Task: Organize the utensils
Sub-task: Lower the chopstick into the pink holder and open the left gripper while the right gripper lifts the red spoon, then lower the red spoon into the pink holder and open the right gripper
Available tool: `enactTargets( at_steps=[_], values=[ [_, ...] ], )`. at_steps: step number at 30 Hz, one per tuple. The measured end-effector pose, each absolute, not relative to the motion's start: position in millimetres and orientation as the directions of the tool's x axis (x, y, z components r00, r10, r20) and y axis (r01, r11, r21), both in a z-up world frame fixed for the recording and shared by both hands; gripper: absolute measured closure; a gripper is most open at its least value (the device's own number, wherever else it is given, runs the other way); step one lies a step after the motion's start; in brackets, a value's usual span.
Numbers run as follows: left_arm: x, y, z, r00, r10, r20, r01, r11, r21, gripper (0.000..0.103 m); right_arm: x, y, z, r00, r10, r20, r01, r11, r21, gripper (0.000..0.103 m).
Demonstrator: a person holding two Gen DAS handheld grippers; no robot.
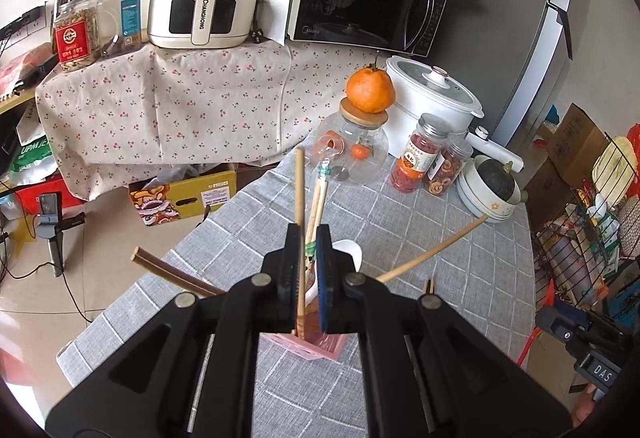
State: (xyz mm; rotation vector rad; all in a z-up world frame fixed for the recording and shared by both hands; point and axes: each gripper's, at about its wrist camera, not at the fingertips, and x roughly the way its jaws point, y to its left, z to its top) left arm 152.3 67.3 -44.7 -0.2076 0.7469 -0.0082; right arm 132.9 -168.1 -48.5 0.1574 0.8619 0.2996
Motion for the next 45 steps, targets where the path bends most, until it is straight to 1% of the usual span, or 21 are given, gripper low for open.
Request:
enactTargets(
  at_steps=[1,2,3,4,5,6,8,11,12,16,19,24,31,35,40,45],
  values=[
    [152.2,67.6,-44.6,0.738,-0.083,-0.669,-0.065,0.979,-0.193,0.096,133.3,-168.1,-47.3,0.615,0.323,-0.719,-0.197,0.946,0.256,0.075],
    [152.5,68.0,-44.5,0.738,-0.082,-0.67,-0.067,0.979,-0.194,0.091,132.9,-167.8,-46.2,0.619,0.324,-0.715,-0.199,0.946,0.255,0.075],
    [153.8,68.9,-44.5,0.734,-0.085,-0.674,-0.069,0.978,-0.198,0.079,133.0,-167.4,-44.8,0.623,0.325,-0.711,-0.202,0.946,0.255,0.075],
    [153.9,69.7,-44.1,0.73,-0.088,-0.677,-0.071,0.976,-0.204,0.071,133.0,-167.1,-43.8,0.627,0.326,-0.707,-0.207,0.945,0.253,0.075],
    [152.6,70.7,-42.6,0.733,-0.089,-0.674,-0.072,0.976,-0.208,0.059,132.9,-166.0,-42.6,0.631,0.327,-0.704,-0.212,0.945,0.249,0.075],
    [150.4,71.9,-40.2,0.74,-0.088,-0.667,-0.072,0.975,-0.208,0.053,132.5,-165.0,-41.4,0.635,0.328,-0.699,-0.216,0.945,0.246,0.075],
    [146.0,73.1,-34.5,0.747,-0.084,-0.66,-0.069,0.977,-0.202,0.049,132.3,-163.1,-39.2,0.643,0.332,-0.69,-0.222,0.943,0.247,0.075],
    [139.0,77.7,-26.2,0.738,-0.055,-0.673,-0.089,0.98,-0.178,0.035,130.8,-158.7,-33.9,0.66,0.339,-0.671,-0.228,0.941,0.251,0.075],
    [136.0,80.4,-23.6,0.735,-0.044,-0.677,-0.101,0.98,-0.172,0.033,129.8,-156.9,-31.7,0.668,0.34,-0.662,-0.23,0.94,0.251,0.075],
    [120.2,91.0,-16.9,0.708,-0.046,-0.705,-0.106,0.98,-0.17,0.03,124.1,-144.8,-22.4,0.7,0.346,-0.625,-0.242,0.938,0.249,0.075],
    [109.1,101.3,-15.6,0.67,-0.051,-0.741,-0.09,0.985,-0.149,0.024,119.4,-133.5,-12.8,0.741,0.341,-0.579,-0.247,0.94,0.236,0.075],
    [92.6,122.6,-15.2,0.637,-0.045,-0.77,-0.072,0.99,-0.117,0.023,116.4,-106.5,1.7,0.814,0.314,-0.489,-0.271,0.949,0.16,0.075],
    [88.1,147.3,-30.2,0.581,-0.052,-0.812,-0.094,0.987,-0.13,0.023,131.5,-61.0,12.5,0.895,0.265,-0.359,-0.234,0.964,0.126,0.075],
    [87.7,150.7,-34.6,0.57,-0.064,-0.819,-0.097,0.985,-0.144,0.023,144.1,-40.3,-2.2,0.91,0.227,-0.348,-0.201,0.973,0.111,0.075],
    [87.8,145.3,-34.9,0.568,-0.08,-0.819,-0.075,0.986,-0.148,0.023,149.6,-28.4,-17.8,0.935,0.169,-0.312,-0.146,0.984,0.097,0.075],
    [90.4,143.5,-38.1,0.56,-0.074,-0.825,-0.071,0.988,-0.137,0.023,158.1,-20.2,-32.8,0.937,0.142,-0.318,-0.119,0.989,0.091,0.075]
  ],
)
